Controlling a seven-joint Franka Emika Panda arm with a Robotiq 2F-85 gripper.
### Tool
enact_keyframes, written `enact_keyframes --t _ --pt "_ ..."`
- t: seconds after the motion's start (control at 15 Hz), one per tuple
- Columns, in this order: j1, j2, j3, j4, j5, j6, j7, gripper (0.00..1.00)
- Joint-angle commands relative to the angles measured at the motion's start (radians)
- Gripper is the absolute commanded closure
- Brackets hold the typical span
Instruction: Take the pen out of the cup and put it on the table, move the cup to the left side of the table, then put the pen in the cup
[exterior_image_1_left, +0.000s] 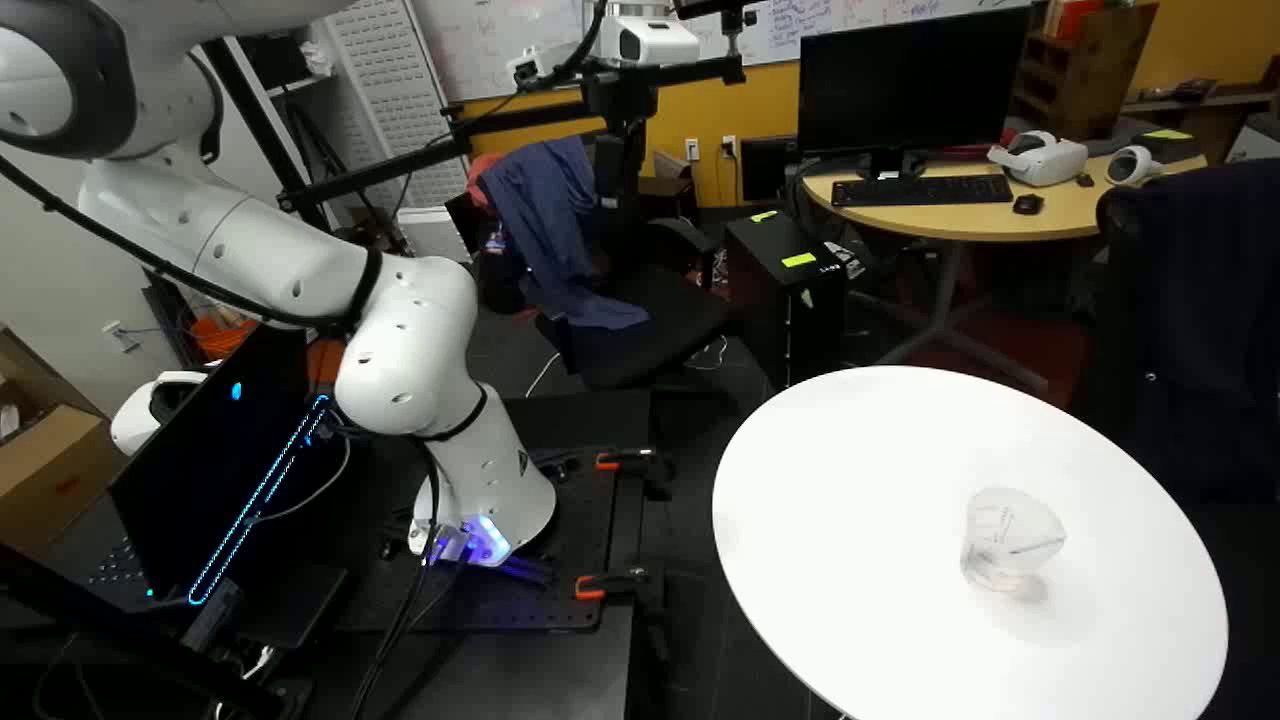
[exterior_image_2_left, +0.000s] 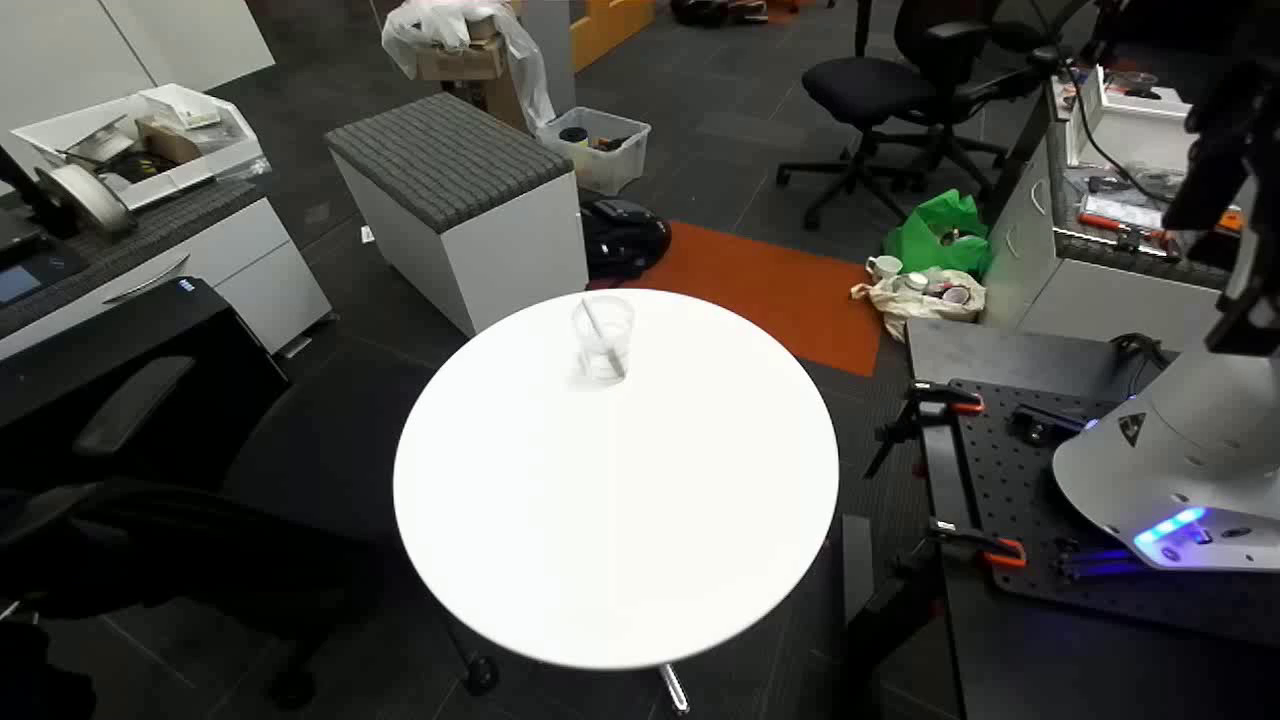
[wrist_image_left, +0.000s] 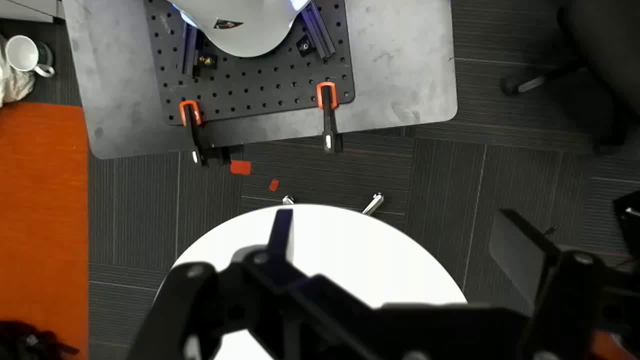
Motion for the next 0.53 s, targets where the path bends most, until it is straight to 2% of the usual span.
enact_keyframes --t 0.0,0.47 --pt "-0.008 -0.001 0.005 0.002 0.002 -0.003 -0.004 0.00" --pt "-0.012 -0.013 0.008 -0.004 -0.005 0.017 0.001 0.00"
